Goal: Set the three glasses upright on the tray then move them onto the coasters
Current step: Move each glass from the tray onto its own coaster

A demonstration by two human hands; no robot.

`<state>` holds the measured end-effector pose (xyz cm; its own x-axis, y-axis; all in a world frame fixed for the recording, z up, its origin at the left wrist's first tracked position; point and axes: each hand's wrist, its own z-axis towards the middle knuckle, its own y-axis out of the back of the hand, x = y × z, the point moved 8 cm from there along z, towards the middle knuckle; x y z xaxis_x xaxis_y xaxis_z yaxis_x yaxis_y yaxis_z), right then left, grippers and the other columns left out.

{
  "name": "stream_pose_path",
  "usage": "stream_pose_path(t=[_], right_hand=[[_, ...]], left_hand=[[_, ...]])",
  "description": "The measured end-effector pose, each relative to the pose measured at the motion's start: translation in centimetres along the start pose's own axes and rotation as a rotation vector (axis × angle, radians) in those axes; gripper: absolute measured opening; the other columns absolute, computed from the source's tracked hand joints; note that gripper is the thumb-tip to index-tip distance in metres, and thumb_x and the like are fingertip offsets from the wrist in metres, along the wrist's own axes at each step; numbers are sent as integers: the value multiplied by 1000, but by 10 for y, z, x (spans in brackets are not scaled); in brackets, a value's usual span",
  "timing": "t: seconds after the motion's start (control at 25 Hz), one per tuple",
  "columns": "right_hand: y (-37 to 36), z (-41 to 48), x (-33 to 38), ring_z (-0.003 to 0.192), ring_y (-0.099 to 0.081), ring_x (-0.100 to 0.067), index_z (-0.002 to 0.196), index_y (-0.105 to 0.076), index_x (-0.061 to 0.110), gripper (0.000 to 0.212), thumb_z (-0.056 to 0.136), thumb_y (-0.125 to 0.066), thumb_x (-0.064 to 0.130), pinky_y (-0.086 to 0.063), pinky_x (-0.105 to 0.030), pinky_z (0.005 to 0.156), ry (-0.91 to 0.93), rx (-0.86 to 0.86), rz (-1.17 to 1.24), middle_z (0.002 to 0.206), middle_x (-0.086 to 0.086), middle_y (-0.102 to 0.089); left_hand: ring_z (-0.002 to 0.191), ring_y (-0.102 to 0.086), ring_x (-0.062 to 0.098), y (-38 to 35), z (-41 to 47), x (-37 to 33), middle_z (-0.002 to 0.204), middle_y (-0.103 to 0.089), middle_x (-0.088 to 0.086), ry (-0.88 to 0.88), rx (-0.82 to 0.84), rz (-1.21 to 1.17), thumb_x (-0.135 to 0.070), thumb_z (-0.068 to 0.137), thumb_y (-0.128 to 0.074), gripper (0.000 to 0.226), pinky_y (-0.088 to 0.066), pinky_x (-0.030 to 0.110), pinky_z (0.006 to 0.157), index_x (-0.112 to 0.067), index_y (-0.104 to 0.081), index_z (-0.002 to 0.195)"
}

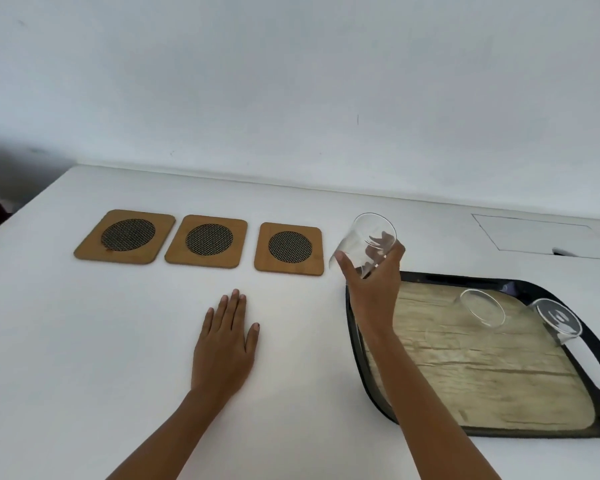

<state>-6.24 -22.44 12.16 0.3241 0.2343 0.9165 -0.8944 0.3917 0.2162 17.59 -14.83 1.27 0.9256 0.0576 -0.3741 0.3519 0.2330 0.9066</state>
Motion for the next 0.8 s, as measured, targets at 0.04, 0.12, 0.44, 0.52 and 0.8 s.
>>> stream_pose_path(t=[0.04, 0.12, 0.44, 0.52, 0.8], right_hand=[[-12, 6, 1, 113, -58, -18, 128, -41, 13, 68, 76, -82, 33, -49, -32, 92, 13, 21, 9, 129, 2, -54], [-39, 17, 1, 112, -58, -20, 126, -41, 13, 66, 77, -81, 33, -49, -31, 90, 33, 72, 12, 128, -2, -54], [-127, 54, -18, 113, -57, -26, 124, -42, 9, 64, 77, -81, 27, -47, -35, 84, 52, 227, -34, 119, 8, -47], [-140, 58, -26, 111, -57, -26, 124, -42, 9, 65, 76, -81, 28, -44, -31, 82, 55, 247, -59, 119, 8, -47], [-158, 61, -50, 116, -56, -29, 130, -40, 10, 70, 77, -79, 33, -48, -43, 91, 30, 286, -122, 128, -4, -52]], left_hand=[[145, -17, 20, 0, 0, 0, 156, -23, 5, 0, 2, 3, -49, 89, -11, 69, -13, 38, 120, -13, -20, 147], [145, -15, 18, -1, 1, 1, 157, -20, 3, 4, 4, 7, -49, 89, -11, 68, -12, 37, 120, -14, -18, 147], [146, -1, 9, -5, 3, 5, 159, -9, -6, 25, 29, -5, -47, 94, -16, 61, -6, 33, 121, -22, -7, 149], [145, 1, 7, -6, 4, 6, 159, -7, -6, 27, 36, -2, -45, 95, -20, 60, -5, 32, 121, -22, -5, 149], [145, 6, 5, -7, 3, 7, 159, -4, -8, 32, 45, -2, -47, 94, -12, 60, -4, 32, 121, -24, -1, 149]])
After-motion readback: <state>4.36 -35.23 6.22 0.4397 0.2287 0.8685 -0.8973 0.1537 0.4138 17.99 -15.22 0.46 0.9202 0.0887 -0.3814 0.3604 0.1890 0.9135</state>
